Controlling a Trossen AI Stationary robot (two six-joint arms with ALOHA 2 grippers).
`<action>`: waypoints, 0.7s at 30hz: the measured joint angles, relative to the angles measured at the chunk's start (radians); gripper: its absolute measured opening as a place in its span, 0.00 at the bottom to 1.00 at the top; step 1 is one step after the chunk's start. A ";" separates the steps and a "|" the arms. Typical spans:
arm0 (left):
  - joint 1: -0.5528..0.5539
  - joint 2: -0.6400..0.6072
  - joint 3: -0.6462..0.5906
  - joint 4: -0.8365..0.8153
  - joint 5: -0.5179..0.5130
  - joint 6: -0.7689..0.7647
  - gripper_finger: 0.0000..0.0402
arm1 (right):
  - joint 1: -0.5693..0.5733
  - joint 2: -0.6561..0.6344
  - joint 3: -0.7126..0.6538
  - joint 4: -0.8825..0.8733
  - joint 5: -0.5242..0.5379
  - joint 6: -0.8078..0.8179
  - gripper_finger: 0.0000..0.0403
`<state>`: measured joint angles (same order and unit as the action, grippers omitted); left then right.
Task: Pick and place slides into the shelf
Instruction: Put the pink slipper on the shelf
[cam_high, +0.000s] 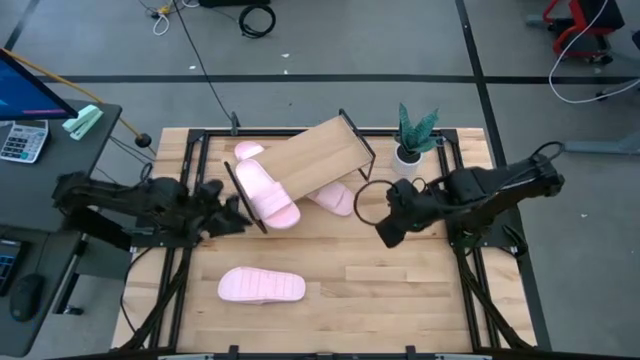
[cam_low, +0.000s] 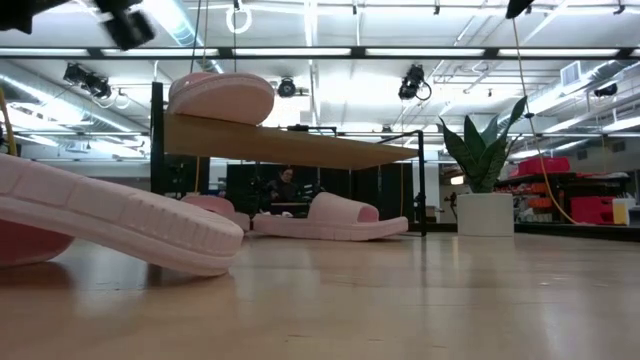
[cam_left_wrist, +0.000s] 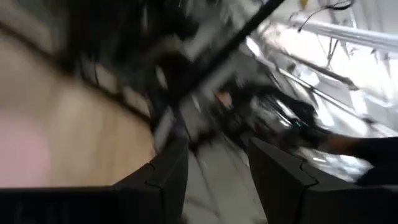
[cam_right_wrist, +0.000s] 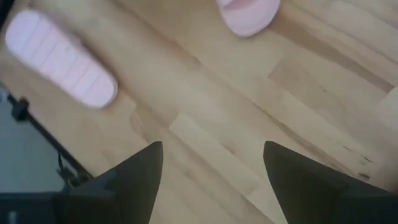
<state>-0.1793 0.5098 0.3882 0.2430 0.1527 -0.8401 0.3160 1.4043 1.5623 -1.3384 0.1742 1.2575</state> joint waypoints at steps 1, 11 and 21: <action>-0.020 0.000 0.000 -0.043 0.016 -0.067 0.43 | 0.014 0.001 0.000 0.000 0.001 -0.009 0.70; -0.260 0.001 0.000 -0.571 0.000 -0.521 0.43 | 0.165 0.008 0.000 0.000 0.073 -0.023 0.69; -0.323 0.000 0.000 -0.928 -0.002 -0.668 0.43 | 0.305 0.077 0.000 0.036 0.165 0.032 0.69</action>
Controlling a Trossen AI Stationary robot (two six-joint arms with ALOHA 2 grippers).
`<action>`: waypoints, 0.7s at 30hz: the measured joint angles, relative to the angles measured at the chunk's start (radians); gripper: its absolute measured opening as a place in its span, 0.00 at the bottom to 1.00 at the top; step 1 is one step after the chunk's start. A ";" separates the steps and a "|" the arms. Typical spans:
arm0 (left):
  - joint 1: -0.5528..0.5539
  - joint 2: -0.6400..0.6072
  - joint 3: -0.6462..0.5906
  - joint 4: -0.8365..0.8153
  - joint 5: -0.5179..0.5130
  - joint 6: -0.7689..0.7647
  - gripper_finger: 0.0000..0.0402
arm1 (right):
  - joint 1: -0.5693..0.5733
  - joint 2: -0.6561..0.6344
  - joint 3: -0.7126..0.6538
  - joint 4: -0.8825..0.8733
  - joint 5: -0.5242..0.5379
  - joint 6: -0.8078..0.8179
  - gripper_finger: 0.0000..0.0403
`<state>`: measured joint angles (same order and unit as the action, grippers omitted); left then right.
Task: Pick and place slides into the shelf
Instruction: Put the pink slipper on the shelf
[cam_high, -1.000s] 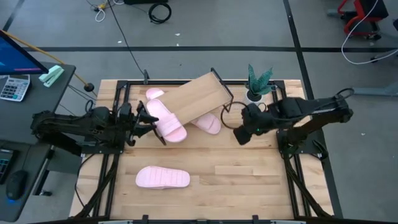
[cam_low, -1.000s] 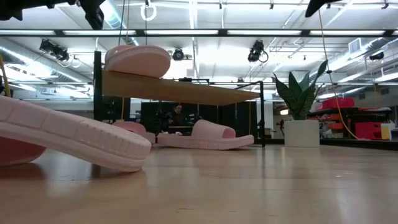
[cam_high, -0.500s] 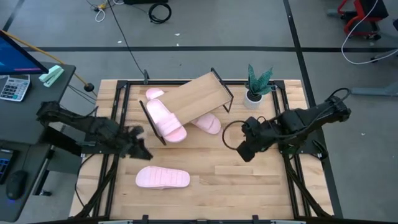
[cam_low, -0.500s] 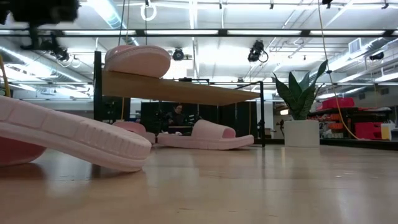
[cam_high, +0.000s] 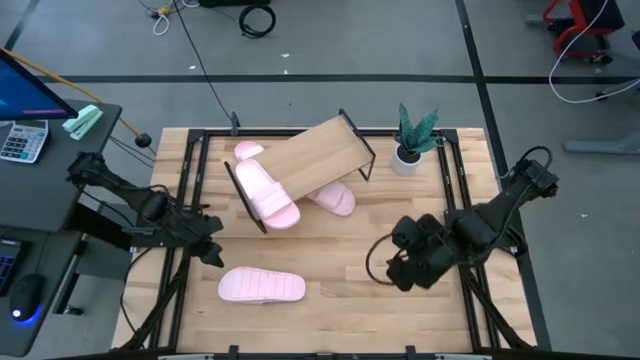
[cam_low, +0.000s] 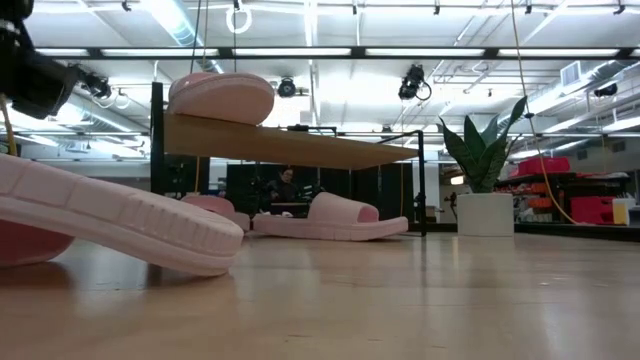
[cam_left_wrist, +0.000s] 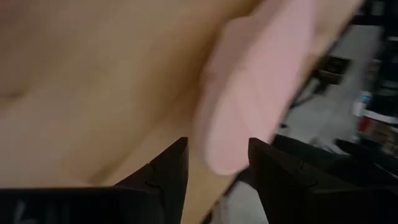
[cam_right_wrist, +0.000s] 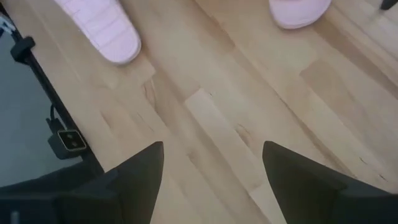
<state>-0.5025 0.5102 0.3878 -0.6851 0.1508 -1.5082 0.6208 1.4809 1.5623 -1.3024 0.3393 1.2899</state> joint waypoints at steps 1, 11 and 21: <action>0.001 0.000 0.000 -0.028 0.000 0.000 0.43 | 0.008 0.010 0.000 0.007 0.000 0.001 0.69; 0.002 0.000 -0.003 -0.036 -0.050 0.052 0.43 | 0.030 0.114 0.000 0.135 -0.009 0.002 0.69; -0.024 0.010 -0.004 0.030 -0.055 0.001 0.43 | 0.030 0.120 0.000 0.183 -0.001 0.072 0.69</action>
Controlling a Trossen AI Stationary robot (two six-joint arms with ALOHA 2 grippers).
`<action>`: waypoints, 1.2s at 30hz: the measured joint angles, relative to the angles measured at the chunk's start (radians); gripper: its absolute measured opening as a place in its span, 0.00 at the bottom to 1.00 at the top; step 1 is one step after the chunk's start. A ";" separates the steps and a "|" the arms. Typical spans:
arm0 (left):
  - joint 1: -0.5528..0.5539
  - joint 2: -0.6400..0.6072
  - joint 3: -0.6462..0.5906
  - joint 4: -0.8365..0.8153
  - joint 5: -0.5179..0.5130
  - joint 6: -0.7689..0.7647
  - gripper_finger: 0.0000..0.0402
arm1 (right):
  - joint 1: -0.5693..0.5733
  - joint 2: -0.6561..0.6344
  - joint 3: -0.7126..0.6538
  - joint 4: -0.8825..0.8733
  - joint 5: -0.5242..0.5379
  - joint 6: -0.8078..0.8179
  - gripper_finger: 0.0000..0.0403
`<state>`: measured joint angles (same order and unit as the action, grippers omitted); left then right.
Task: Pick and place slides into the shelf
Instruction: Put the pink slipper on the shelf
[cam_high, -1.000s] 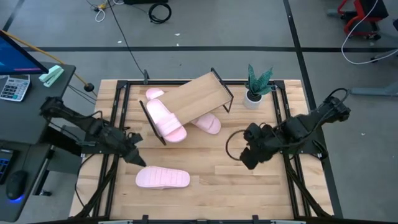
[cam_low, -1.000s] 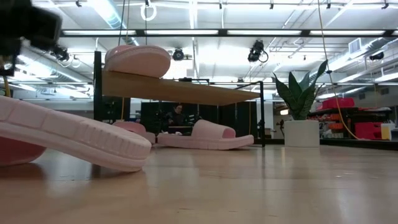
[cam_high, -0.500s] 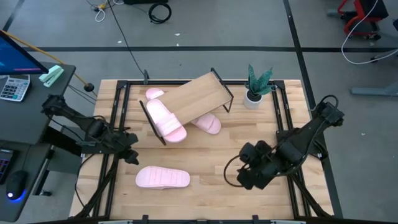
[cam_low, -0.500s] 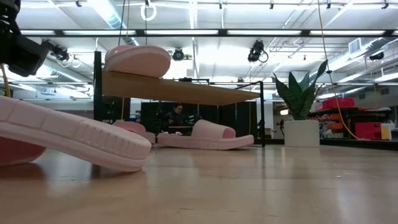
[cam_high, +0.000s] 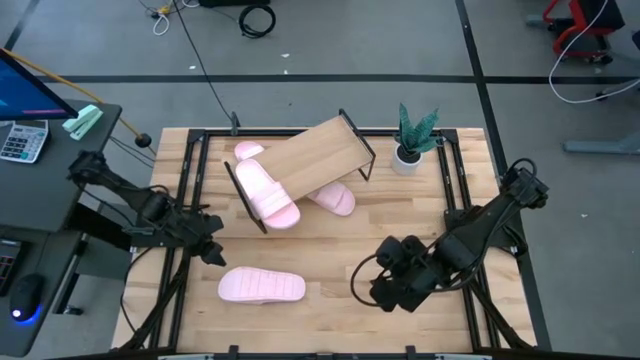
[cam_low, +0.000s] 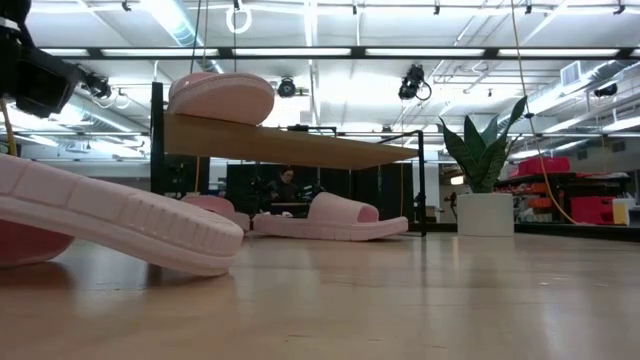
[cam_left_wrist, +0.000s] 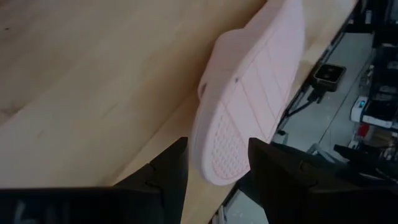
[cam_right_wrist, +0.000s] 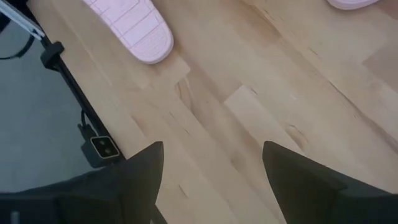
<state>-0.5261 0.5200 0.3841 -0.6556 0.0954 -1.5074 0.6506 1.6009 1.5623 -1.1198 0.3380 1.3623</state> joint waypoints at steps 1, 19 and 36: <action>-0.005 0.005 0.000 -0.002 -0.001 -0.001 0.43 | 0.000 -0.001 0.000 0.000 0.004 0.004 0.69; -0.117 0.269 -0.001 0.202 -0.001 -0.079 0.72 | -0.007 0.000 0.000 0.049 0.037 0.019 0.69; -0.191 0.642 -0.001 0.669 0.002 -0.106 0.73 | -0.007 0.000 0.000 0.053 0.049 0.017 0.69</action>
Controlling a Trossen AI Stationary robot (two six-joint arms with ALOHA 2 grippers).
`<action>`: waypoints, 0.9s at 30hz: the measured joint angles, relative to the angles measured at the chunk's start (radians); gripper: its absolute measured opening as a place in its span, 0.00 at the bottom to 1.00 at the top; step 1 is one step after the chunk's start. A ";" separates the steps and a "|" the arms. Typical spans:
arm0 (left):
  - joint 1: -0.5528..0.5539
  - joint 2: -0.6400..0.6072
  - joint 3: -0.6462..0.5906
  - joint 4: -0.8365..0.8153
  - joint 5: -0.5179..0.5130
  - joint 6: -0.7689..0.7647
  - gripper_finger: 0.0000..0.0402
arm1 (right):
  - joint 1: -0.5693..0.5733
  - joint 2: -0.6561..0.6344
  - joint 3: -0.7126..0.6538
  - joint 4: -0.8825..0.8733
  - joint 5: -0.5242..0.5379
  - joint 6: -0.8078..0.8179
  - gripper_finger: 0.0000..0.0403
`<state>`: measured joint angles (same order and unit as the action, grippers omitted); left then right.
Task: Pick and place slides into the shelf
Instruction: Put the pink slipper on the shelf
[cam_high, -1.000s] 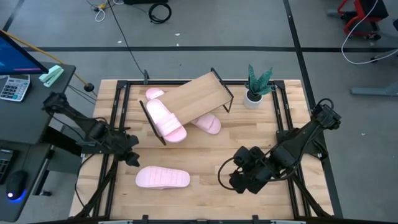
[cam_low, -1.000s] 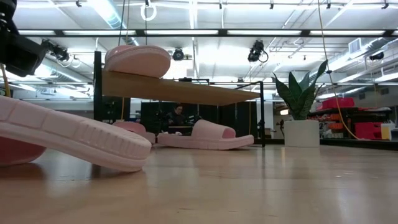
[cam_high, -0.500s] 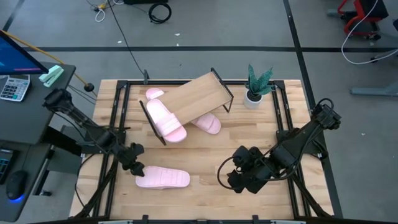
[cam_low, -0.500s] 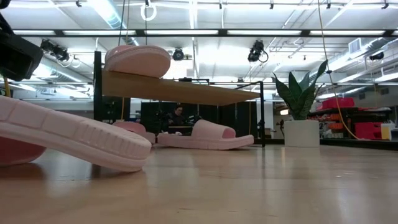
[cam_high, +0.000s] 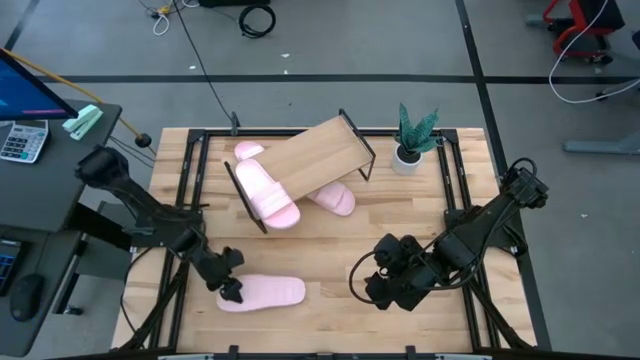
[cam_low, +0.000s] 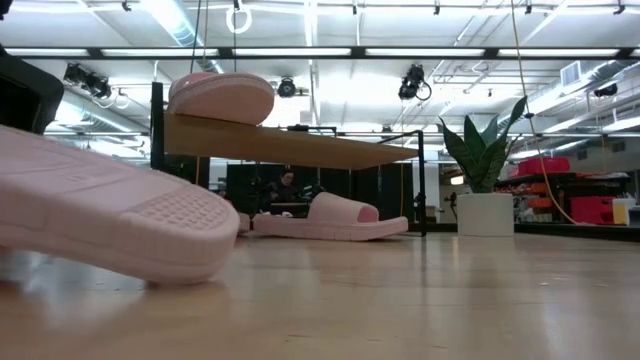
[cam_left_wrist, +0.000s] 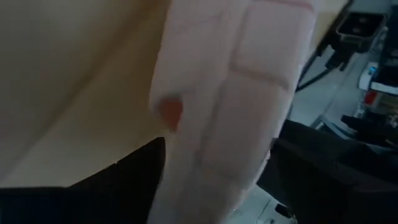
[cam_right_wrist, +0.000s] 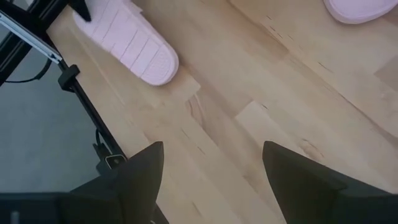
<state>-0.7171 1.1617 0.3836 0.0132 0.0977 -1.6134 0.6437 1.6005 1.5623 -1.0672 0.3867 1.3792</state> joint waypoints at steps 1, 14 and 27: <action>-0.007 0.022 0.000 0.032 -0.001 0.000 0.71 | 0.000 0.000 0.000 0.000 0.004 0.001 0.69; -0.032 0.001 0.000 0.274 -0.007 -0.062 0.11 | 0.000 0.000 0.000 -0.001 0.051 -0.006 0.64; -0.037 -0.206 0.449 -0.266 0.048 -0.011 0.11 | 0.007 0.000 0.000 -0.001 0.050 -0.021 0.61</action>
<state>-0.7538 0.9558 0.8329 -0.2529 0.1461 -1.6249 0.6510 1.6005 1.5623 -1.0679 0.4366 1.3578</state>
